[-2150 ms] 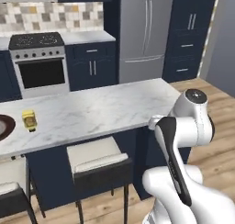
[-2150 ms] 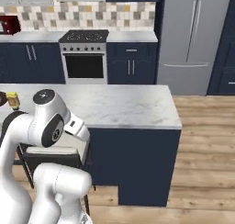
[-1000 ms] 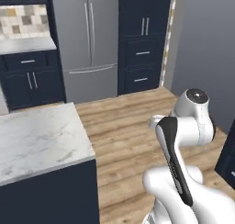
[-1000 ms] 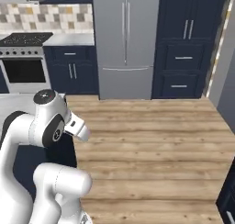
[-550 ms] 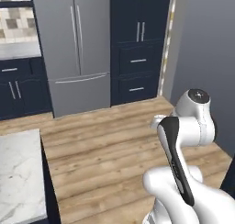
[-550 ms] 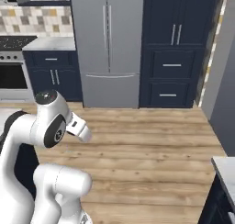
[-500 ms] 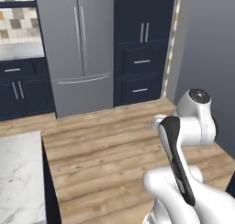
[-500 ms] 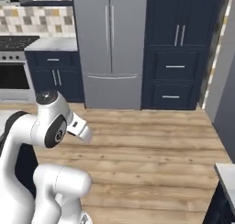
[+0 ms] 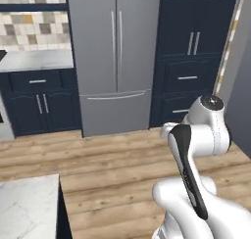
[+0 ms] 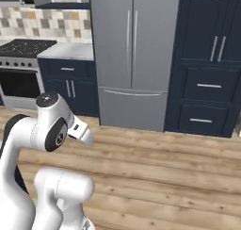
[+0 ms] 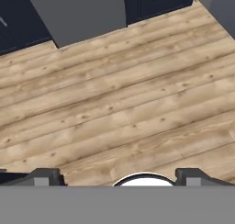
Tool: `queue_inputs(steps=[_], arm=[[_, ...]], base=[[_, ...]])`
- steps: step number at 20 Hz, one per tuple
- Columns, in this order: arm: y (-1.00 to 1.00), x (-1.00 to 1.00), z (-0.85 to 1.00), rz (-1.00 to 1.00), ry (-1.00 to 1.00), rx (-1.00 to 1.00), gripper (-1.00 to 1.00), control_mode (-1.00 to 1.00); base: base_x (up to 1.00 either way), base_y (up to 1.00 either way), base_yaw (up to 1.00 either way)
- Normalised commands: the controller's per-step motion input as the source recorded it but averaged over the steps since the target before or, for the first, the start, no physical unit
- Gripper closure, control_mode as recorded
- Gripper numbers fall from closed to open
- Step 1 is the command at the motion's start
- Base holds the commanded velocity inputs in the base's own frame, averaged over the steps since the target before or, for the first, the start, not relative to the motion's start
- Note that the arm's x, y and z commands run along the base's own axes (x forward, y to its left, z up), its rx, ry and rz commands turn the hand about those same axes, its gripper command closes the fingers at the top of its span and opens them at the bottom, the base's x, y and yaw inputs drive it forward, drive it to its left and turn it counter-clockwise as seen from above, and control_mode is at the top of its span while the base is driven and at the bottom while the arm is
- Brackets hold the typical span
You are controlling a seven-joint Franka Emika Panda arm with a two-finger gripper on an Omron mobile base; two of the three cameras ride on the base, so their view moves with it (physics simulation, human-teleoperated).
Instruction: Move the hot dog bun to the plate on the dining table and place the condiment next to that plate. Then navigate to the fridge and take the sausage and place it on the plate as well.
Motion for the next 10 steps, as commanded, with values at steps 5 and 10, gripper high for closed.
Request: queue_inputs(steps=[5,10], arm=[[0.00,0.00,0.00,0.00,0.00,0.00,-1.00,1.00],[0.00,0.00,0.00,0.00,0.00,0.00,-1.00,1.00]], base=[[1.00,-0.09,0.02],[0.99,-0.39,0.01]])
